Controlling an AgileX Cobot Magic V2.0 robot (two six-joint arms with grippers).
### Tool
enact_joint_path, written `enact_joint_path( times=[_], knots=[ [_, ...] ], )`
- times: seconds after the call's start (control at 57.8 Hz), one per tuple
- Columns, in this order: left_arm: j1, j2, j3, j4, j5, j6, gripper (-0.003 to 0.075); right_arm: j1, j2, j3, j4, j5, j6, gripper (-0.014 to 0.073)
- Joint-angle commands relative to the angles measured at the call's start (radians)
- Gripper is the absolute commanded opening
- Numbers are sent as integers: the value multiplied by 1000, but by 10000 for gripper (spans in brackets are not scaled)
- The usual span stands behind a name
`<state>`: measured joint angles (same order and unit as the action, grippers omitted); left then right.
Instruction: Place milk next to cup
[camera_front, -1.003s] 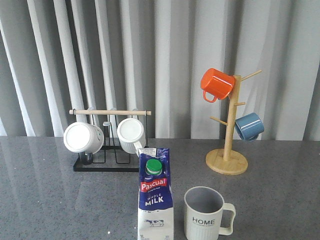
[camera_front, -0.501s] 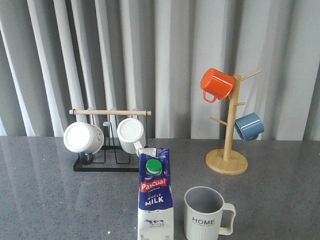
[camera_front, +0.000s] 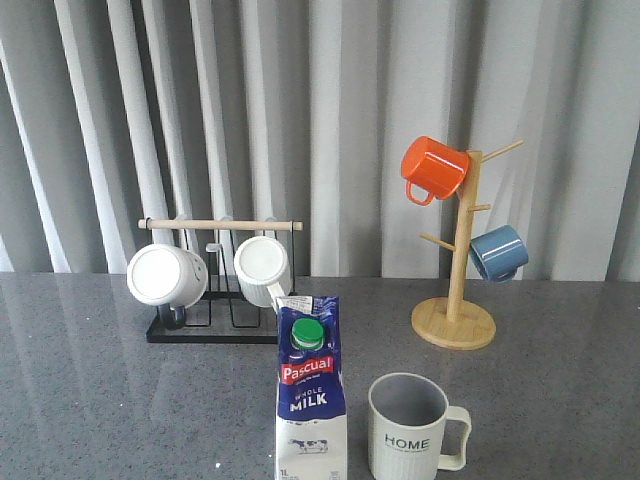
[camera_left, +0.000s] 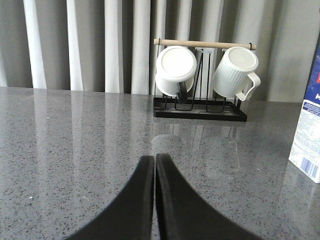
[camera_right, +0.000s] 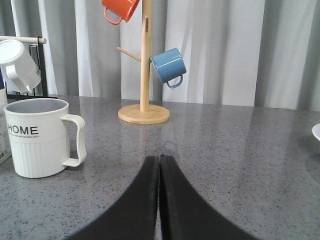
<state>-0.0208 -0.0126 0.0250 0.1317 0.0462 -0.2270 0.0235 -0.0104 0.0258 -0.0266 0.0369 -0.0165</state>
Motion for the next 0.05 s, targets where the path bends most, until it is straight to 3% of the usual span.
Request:
enact_joint_path(
  times=[0.0,0.035],
  knots=[
    [-1,-9,-23,-8,-72,-4,-6,-5,-12,10,-2,-71,-7,-9],
    [-1,-9,-23,-8,-72,-4,-6,-5,-12,10,-2,-71,-7,-9]
  ],
)
